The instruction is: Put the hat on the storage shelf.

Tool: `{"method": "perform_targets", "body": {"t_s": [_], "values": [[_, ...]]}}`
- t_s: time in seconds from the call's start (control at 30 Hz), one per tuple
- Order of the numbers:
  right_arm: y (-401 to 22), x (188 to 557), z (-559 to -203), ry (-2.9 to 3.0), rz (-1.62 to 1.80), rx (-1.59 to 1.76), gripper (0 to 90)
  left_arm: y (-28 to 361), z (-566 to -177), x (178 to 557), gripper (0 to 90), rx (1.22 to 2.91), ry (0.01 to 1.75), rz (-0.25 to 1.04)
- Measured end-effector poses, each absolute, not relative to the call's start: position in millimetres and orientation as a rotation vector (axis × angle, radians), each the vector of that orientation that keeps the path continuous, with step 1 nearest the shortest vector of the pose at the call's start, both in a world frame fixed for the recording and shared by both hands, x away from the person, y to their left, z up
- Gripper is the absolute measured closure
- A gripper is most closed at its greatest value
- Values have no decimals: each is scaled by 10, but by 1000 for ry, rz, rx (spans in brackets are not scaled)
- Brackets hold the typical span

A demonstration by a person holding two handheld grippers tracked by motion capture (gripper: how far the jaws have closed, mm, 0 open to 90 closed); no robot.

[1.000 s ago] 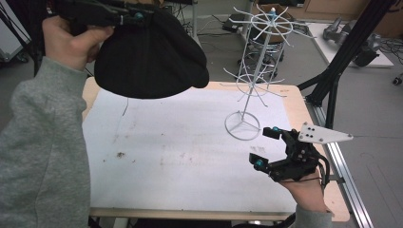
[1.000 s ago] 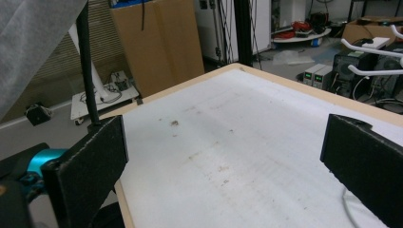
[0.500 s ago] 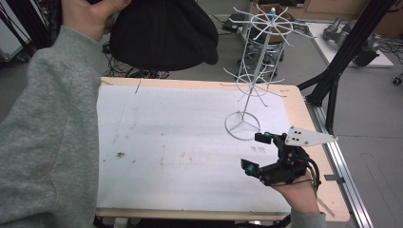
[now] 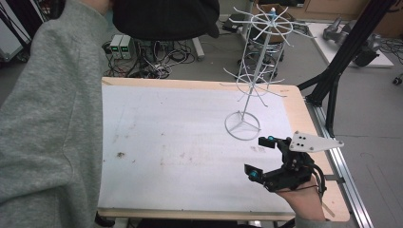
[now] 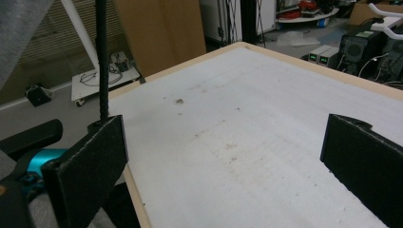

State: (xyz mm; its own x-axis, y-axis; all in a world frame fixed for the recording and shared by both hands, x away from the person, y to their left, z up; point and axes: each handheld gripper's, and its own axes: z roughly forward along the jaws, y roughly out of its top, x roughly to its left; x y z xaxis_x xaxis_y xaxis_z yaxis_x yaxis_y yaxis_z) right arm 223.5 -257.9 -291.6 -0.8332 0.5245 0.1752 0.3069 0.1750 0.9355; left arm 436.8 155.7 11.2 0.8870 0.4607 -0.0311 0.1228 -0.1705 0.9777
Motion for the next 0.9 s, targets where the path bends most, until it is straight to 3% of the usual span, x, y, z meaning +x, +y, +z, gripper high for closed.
{"method": "perform_targets", "body": {"t_s": [0.47, 0.9], "values": [[-2632, 2266, -2929, 2252, 1718, 823, 8, 1186, 203, 4785, 670, 1726, 490, 342], [-2649, 2266, -2924, 2255, 1719, 814, 8, 1092, 231, 4897, 670, 1702, 524, 356]]}}
